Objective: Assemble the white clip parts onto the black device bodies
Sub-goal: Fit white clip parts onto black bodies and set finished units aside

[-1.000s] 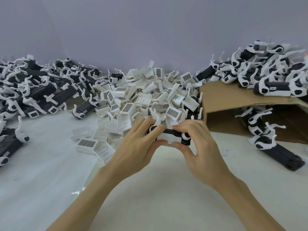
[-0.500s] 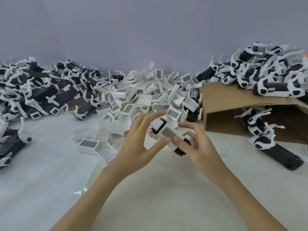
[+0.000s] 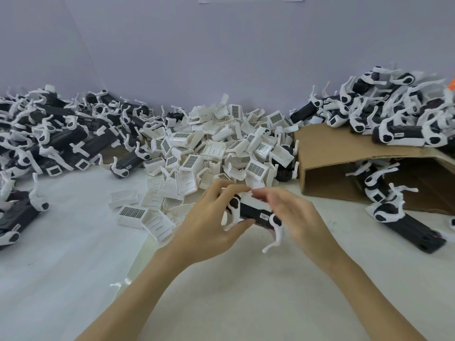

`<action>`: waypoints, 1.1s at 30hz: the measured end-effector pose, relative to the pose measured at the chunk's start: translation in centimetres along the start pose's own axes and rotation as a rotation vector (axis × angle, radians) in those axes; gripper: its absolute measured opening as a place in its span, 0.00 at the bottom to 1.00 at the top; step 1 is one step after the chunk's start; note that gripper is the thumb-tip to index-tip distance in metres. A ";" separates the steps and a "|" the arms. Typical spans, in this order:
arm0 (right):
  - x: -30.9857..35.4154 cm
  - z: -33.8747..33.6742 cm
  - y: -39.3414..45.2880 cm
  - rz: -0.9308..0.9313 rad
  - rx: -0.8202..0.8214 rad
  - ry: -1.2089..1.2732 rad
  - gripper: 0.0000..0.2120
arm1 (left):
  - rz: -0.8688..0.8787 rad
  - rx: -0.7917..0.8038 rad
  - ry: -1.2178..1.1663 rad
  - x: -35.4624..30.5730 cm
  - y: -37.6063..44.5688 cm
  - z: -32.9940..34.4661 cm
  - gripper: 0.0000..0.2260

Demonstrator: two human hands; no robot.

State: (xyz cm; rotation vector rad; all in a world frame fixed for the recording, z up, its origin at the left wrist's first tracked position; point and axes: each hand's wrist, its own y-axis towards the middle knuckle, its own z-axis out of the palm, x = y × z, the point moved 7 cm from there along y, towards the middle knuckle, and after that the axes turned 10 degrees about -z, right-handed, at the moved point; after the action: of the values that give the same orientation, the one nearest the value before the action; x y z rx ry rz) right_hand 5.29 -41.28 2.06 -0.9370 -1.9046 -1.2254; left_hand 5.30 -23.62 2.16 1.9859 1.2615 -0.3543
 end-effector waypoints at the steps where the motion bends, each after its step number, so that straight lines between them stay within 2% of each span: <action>1: 0.3 0.3 -0.1 -0.041 0.037 -0.094 0.14 | 0.001 -0.018 0.025 0.0 0.0 0.0 0.23; 4: 0.3 1.1 -0.3 -0.118 0.020 -0.405 0.23 | -0.020 -0.048 0.022 0.1 0.0 0.0 0.21; 7: 0.4 1.6 -0.2 -0.124 -0.042 -0.525 0.24 | -0.003 -0.045 0.045 0.2 0.0 0.3 0.21; 13: 0.7 0.7 -0.4 -0.122 -0.098 -0.511 0.20 | 0.051 -0.061 0.073 -0.4 -0.2 0.6 0.18; 20: 0.6 0.5 -0.4 -0.150 -0.063 -0.469 0.20 | 0.088 -0.100 0.103 -0.6 -0.3 0.3 0.17; 23: -0.2 0.9 -0.3 -0.118 0.027 -0.403 0.25 | 0.182 -0.135 0.117 -1.3 -0.4 -0.3 0.17; 26: -0.8 1.3 -0.5 -0.115 0.037 -0.490 0.25 | 0.286 -0.148 0.135 -1.9 -0.5 -0.6 0.23; 28: -0.9 1.2 -0.5 -0.118 0.005 -0.515 0.21 | 0.238 -0.135 -0.012 -1.8 -0.3 -0.8 0.30; 30: -1.2 1.2 -0.4 -0.119 0.006 -0.438 0.19 | 0.155 -0.110 -0.142 -1.3 0.0 -0.9 0.35; 33: -2.0 1.3 -0.6 -0.087 0.042 -0.450 0.23 | 0.098 -0.078 -0.143 -0.7 0.1 -0.9 0.35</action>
State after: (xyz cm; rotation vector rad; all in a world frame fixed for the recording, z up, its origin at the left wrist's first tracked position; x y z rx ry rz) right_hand 5.56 -40.63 -0.31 -1.1941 -2.3298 -1.0814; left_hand 4.94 -23.47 3.29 1.9132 1.0688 -0.3853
